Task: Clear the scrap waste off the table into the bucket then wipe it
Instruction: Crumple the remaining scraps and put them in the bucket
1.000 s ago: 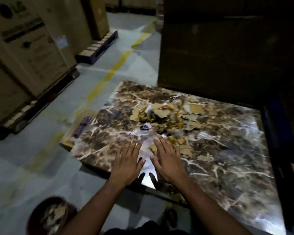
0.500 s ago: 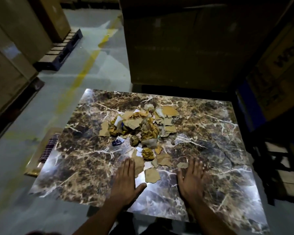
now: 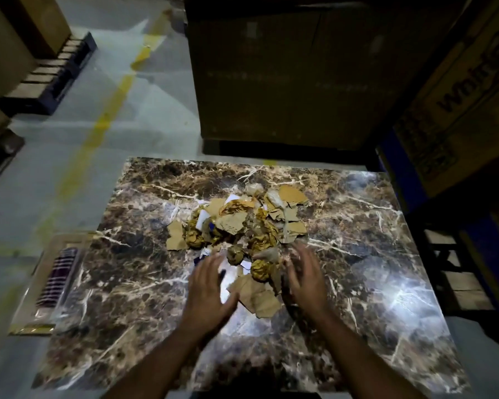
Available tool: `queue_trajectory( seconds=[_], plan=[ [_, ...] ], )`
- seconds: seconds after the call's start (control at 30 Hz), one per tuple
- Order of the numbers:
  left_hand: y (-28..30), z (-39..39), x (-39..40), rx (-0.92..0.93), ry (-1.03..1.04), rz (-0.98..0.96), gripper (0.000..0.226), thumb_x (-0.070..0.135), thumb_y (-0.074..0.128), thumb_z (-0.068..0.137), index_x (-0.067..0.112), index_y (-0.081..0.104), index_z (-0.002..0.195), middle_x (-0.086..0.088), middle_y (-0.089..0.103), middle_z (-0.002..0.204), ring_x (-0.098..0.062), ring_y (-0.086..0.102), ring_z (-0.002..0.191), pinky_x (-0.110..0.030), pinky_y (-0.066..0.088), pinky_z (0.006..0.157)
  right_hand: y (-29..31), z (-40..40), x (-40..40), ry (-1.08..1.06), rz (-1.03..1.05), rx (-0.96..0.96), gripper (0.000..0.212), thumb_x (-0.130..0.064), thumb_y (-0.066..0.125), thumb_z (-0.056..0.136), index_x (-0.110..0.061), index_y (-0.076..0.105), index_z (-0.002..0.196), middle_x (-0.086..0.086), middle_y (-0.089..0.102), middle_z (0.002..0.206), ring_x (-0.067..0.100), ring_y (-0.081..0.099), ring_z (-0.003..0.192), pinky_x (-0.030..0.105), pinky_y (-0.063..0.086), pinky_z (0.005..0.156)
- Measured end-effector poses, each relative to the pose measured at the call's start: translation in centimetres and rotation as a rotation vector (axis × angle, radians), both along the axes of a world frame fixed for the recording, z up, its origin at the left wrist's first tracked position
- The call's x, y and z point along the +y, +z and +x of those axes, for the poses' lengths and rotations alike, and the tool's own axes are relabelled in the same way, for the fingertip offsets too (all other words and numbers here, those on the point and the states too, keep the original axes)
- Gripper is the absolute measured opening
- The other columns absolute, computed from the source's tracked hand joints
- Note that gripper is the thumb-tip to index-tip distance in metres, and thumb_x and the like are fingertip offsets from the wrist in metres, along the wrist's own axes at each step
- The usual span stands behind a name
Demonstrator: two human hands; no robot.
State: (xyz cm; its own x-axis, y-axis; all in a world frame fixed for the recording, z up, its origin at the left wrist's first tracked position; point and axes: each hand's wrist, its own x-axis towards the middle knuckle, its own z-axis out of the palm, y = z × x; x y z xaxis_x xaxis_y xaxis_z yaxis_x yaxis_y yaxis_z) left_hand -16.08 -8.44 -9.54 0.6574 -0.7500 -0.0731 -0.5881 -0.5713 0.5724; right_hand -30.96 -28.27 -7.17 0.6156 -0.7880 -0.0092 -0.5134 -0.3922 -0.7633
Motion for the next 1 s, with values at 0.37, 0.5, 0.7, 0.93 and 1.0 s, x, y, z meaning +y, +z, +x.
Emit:
queue_trajectory(
  seconds=[0.37,0.5,0.7,0.93,1.0],
  plan=[
    [-0.4,7.1,-2.7,0.013,-0.009,0.18,0.094,0.089,0.021,0.081,0.038,0.01,0.16,0.005,-0.005,0.169,-0.029,-0.002,0.154,-0.062,0.01,0.121,-1.6,6.2,-4.1,0.648,-0.28,0.365,0.062,-0.054,0.039,0.103,-0.042,0.015,0.159,-0.007,0.008,0.169,0.017,-0.002,0.156,0.053,0.006,0.126],
    [0.1,3.3,-0.8,0.002,-0.045,0.101,0.074,0.078,0.03,0.09,0.044,0.023,0.155,0.009,0.006,0.169,-0.024,0.011,0.153,-0.059,0.013,0.118,-2.2,2.1,-2.1,0.644,-0.256,0.294,0.062,-0.054,0.043,0.101,-0.045,0.017,0.157,-0.013,0.012,0.168,0.011,-0.002,0.156,0.051,0.01,0.126],
    [0.8,1.2,2.2,-0.151,0.007,-0.017,0.057,0.06,0.043,0.093,0.038,0.039,0.146,0.005,0.038,0.156,-0.027,0.041,0.136,-0.054,0.027,0.108,-1.8,-4.4,-0.2,0.244,-0.149,0.043,0.07,-0.053,0.045,0.095,-0.031,0.027,0.158,-0.007,0.016,0.169,0.019,0.018,0.154,0.052,0.015,0.121],
    [-0.1,5.6,-0.2,-0.088,-0.033,0.175,0.071,0.068,0.033,0.092,0.037,0.024,0.156,0.006,0.009,0.168,-0.031,0.019,0.15,-0.066,0.02,0.115,-5.0,-8.4,6.2,0.155,-0.093,0.159,0.081,-0.063,0.039,0.095,-0.028,0.01,0.162,-0.001,-0.003,0.171,0.025,0.008,0.156,0.065,0.021,0.119],
    [-0.2,5.2,-0.5,-0.132,0.058,0.165,0.069,0.063,0.035,0.094,0.033,0.025,0.156,0.001,0.01,0.168,-0.032,0.02,0.149,-0.067,0.02,0.115,-4.8,-6.5,5.9,0.123,-0.084,0.168,0.083,-0.065,0.039,0.093,-0.031,0.006,0.162,-0.001,-0.007,0.17,0.021,0.002,0.157,0.06,0.01,0.122]
  ],
)
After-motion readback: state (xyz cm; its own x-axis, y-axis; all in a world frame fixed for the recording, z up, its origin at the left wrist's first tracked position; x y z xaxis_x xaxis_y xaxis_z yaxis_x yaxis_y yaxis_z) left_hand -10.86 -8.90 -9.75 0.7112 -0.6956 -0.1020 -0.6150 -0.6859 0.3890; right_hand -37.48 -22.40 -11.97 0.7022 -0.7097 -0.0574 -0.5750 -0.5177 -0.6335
